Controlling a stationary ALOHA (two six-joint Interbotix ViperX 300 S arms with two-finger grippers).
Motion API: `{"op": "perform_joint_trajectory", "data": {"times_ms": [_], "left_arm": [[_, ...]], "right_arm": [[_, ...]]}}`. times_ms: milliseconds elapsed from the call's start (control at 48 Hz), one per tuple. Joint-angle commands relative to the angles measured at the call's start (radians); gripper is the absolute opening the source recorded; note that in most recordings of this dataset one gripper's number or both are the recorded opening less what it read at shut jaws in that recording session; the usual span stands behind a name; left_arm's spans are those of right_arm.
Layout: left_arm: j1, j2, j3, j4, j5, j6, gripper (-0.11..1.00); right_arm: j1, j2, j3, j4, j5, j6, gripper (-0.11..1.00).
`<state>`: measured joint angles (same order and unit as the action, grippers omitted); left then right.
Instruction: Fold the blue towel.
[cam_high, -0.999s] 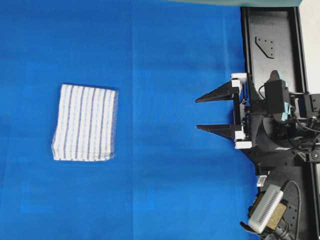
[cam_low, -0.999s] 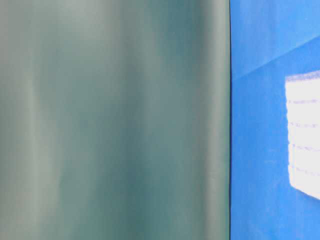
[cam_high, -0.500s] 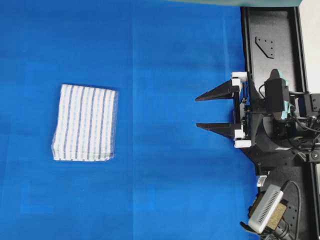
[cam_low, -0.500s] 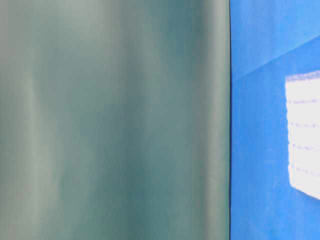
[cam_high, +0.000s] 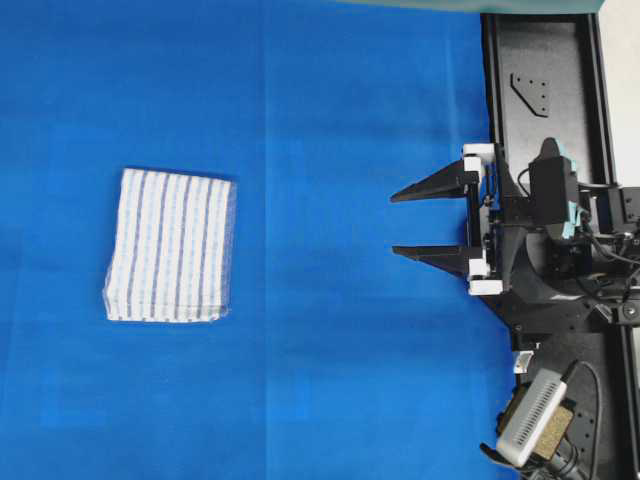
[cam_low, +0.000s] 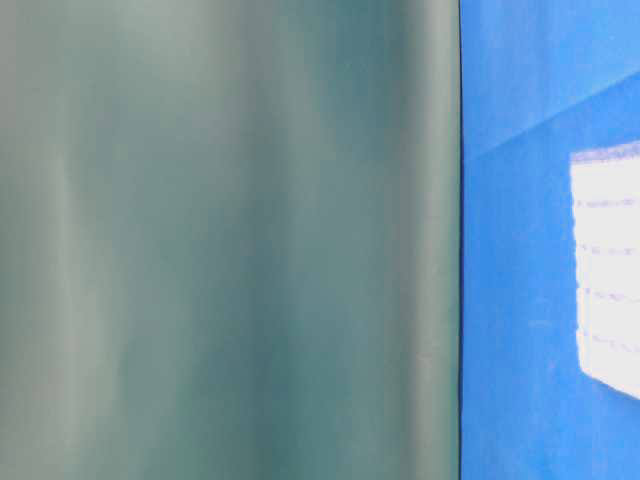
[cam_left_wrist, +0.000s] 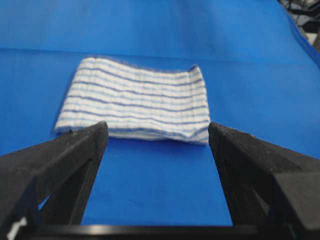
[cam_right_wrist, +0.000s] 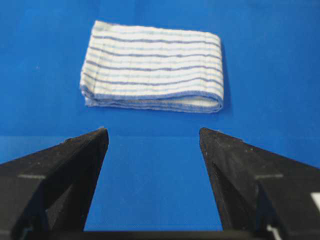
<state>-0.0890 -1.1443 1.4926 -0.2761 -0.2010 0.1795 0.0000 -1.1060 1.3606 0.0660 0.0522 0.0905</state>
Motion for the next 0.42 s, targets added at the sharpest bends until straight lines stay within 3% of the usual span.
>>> {"op": "perform_joint_trajectory", "data": {"times_ms": [0, 396], "left_arm": [[0.003, 0.005, -0.015, 0.003, -0.002, -0.002, 0.77], [0.003, 0.003, -0.017, 0.003, 0.003, -0.002, 0.77]], "right_arm": [[-0.002, 0.008, -0.014, 0.0, -0.008, 0.0, 0.87], [-0.002, 0.008, -0.014, -0.003, -0.008, 0.0, 0.87]]}}
